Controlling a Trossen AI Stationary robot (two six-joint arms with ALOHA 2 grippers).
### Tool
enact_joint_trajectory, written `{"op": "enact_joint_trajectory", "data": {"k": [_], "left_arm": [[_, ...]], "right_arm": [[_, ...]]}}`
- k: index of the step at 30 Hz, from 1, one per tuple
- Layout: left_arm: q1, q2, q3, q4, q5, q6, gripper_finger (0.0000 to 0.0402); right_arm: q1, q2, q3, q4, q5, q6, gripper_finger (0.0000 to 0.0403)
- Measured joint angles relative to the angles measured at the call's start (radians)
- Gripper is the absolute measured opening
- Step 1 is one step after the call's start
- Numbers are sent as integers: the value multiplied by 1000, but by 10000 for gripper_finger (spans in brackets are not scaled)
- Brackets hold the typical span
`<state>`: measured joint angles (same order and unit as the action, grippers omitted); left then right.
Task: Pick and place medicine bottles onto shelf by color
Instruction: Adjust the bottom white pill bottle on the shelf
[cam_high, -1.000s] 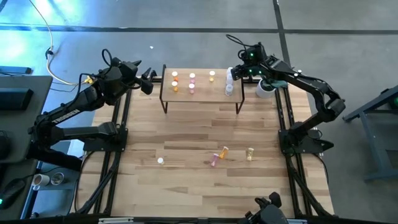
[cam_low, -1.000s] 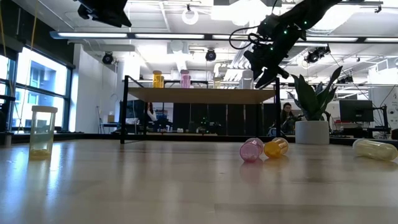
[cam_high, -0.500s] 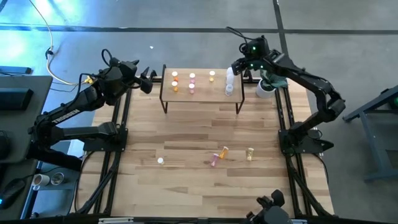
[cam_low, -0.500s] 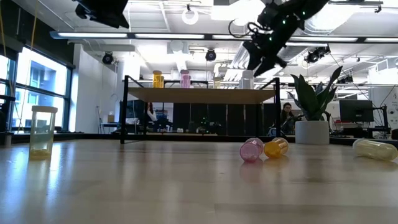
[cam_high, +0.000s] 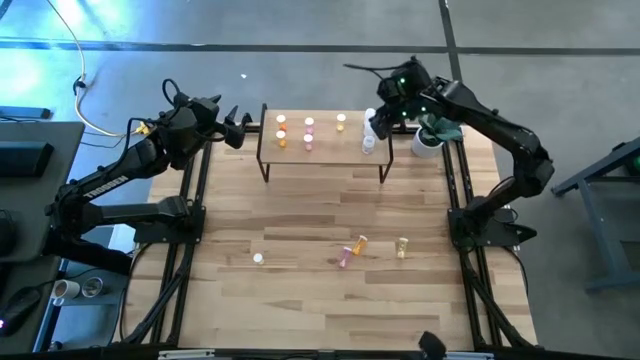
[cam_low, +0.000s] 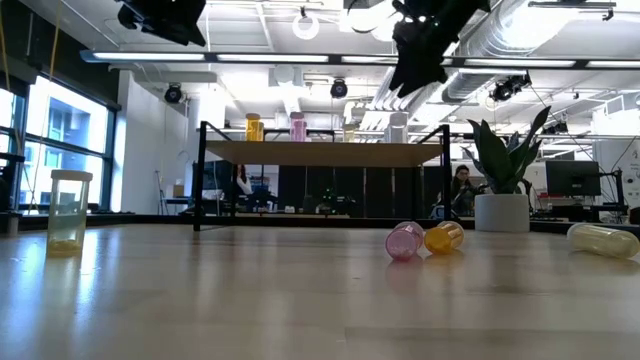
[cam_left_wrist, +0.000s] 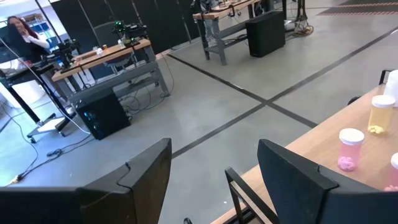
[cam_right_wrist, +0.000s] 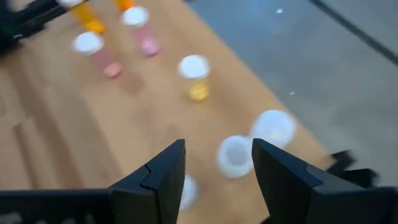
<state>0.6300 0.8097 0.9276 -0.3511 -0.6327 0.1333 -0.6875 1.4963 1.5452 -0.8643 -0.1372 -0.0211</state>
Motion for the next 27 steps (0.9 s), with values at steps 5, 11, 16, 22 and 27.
{"op": "enact_joint_trajectory", "data": {"k": [5,11,16,22,27], "left_arm": [[0,0,0,1,0,-16,227],[0,0,0,2,0,-35,227],[0,0,0,4,-1,-34,227],[0,0,0,4,-6,-32,227],[0,0,0,5,-8,1,227]], "right_arm": [[73,0,-12,-43,-6,18,177],[151,8,-23,-52,54,45,177],[198,12,-24,-59,171,60,177],[231,38,-24,-57,245,69,177],[257,73,-24,-60,323,66,177]]}}
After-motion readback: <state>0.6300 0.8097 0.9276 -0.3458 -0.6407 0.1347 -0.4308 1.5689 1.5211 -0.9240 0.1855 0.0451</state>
